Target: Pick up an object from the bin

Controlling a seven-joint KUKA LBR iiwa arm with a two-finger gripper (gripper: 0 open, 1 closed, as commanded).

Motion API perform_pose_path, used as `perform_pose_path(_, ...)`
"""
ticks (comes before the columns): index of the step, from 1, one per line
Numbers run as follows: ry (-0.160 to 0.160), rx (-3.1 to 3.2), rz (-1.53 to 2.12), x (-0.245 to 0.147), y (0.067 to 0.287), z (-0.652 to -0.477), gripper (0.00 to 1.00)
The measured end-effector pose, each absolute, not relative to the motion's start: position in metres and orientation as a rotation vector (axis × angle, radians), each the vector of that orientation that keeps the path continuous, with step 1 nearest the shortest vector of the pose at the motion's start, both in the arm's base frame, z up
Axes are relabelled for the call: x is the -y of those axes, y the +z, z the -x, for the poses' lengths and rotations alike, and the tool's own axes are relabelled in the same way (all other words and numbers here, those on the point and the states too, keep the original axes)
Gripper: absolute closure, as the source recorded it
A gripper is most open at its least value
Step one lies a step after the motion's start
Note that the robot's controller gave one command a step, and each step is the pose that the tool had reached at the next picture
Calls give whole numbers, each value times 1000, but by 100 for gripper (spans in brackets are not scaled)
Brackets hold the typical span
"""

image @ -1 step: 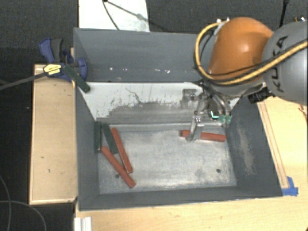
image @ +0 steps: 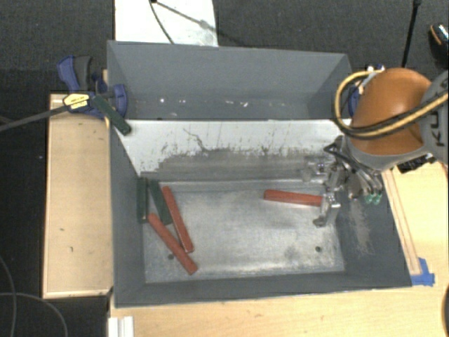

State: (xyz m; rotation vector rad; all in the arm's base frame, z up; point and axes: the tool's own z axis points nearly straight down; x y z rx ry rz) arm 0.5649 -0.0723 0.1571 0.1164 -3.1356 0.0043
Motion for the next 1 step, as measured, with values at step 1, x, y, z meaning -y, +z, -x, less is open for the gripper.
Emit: perform_pose_path(1,-2,3139,88,63,119,-585,0)
